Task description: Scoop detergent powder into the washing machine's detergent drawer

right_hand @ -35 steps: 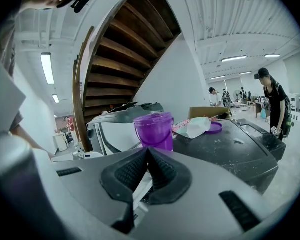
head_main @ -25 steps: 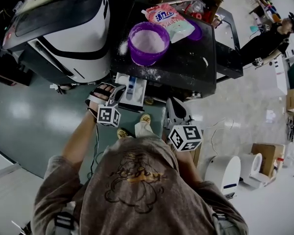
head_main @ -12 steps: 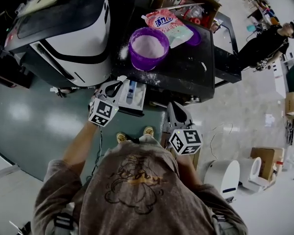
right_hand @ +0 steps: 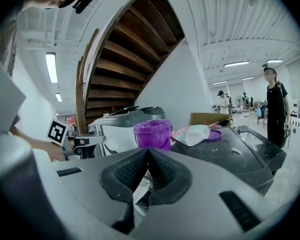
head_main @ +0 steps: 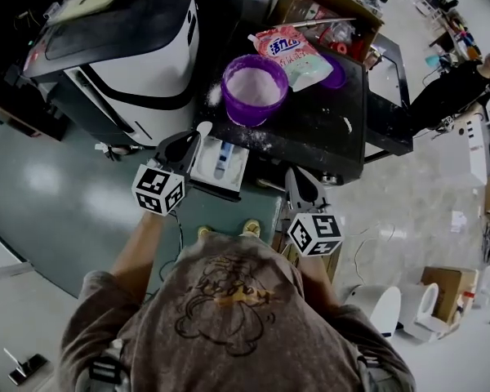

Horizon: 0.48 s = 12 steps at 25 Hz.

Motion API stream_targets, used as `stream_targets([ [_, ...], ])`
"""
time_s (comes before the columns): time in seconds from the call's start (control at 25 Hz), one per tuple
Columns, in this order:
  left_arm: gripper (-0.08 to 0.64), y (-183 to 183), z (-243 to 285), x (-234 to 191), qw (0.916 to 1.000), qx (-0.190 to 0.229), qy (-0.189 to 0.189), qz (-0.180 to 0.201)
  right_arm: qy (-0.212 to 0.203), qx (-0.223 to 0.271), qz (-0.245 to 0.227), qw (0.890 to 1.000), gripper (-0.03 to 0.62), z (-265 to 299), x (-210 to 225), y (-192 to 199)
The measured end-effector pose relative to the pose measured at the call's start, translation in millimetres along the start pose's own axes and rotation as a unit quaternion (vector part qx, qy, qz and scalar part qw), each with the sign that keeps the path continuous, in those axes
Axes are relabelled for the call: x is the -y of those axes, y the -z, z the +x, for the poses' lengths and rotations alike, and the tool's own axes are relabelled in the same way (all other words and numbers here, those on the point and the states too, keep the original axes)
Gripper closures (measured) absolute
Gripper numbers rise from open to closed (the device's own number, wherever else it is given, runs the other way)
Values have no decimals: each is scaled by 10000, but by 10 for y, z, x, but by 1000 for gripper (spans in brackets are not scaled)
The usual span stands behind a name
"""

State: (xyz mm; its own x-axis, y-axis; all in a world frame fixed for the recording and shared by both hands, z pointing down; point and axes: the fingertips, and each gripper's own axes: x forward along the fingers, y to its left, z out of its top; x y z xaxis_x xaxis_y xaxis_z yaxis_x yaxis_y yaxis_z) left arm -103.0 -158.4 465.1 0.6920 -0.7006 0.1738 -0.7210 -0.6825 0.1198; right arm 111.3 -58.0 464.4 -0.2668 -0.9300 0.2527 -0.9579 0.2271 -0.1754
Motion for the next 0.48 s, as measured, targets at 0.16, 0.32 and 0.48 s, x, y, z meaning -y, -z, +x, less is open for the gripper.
stream_targets([
  [0.16,537,-221,-107,96,9996,221,-170,-27,-98,69,-28,9999,591,29,60,-86],
  [0.32,537,-419,-205,196,9985,423,-344,-24,-171,141,-41,9997,591,48,100,-160],
  [0.48,537,-495,-288,310,9973,517,-507,81,-210,201,-52,9996,591,48,138,-191],
])
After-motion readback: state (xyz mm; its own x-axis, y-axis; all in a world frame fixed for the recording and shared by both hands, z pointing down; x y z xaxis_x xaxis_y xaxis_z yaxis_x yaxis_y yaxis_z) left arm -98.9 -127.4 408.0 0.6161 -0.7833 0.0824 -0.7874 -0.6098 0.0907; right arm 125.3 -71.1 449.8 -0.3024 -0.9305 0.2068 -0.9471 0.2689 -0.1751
